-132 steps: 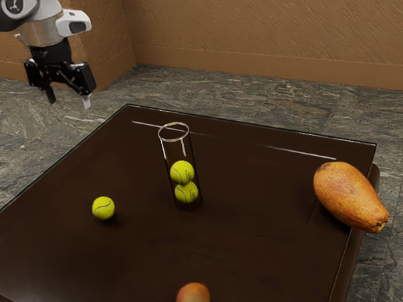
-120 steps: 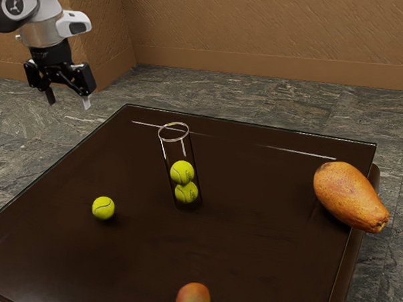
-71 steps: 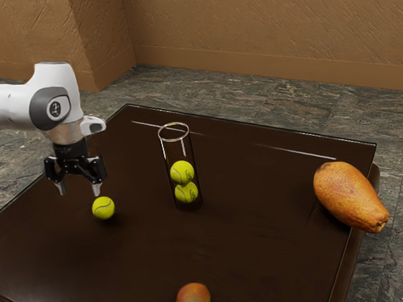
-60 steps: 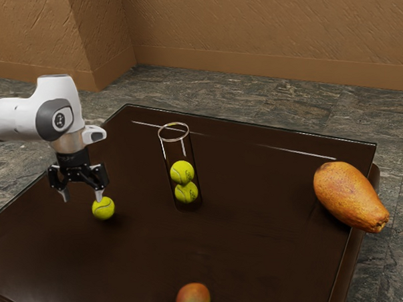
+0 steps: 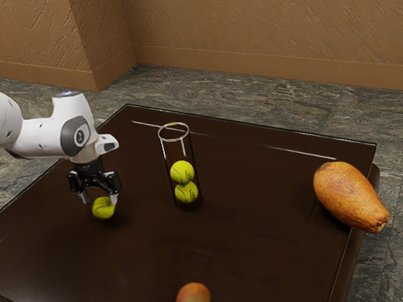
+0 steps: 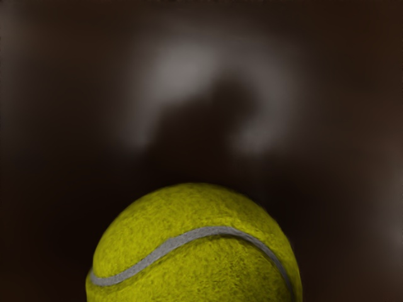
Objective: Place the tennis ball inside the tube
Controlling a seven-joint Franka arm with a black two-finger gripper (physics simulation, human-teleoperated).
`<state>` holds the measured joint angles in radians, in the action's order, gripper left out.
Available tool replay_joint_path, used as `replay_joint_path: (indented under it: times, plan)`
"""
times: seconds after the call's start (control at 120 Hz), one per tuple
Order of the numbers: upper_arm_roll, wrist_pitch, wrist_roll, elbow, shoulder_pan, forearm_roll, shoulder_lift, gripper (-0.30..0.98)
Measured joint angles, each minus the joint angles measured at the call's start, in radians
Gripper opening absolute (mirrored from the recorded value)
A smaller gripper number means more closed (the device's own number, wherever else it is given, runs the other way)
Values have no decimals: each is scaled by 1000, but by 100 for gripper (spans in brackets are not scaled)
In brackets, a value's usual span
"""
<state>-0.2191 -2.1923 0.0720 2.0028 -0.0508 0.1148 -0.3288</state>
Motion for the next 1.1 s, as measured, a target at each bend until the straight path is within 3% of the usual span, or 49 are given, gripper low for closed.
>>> replay_joint_path:
  times: [0.4, 0.533, 0.683, 0.867, 0.967, 1.1]
  plan:
    - [0, -26, 109, -5, -1, 106, -72, 69]
    - [0, -28, 132, -5, 0, 116, -72, 57]
    - [0, -28, 154, -5, 0, 114, -70, 43]
    - [0, -29, 170, -5, 0, 108, -55, 39]
    - [1, -18, 174, 1, 3, 103, 4, 36]
    - [9, 57, 143, -45, 40, 24, 149, 34]
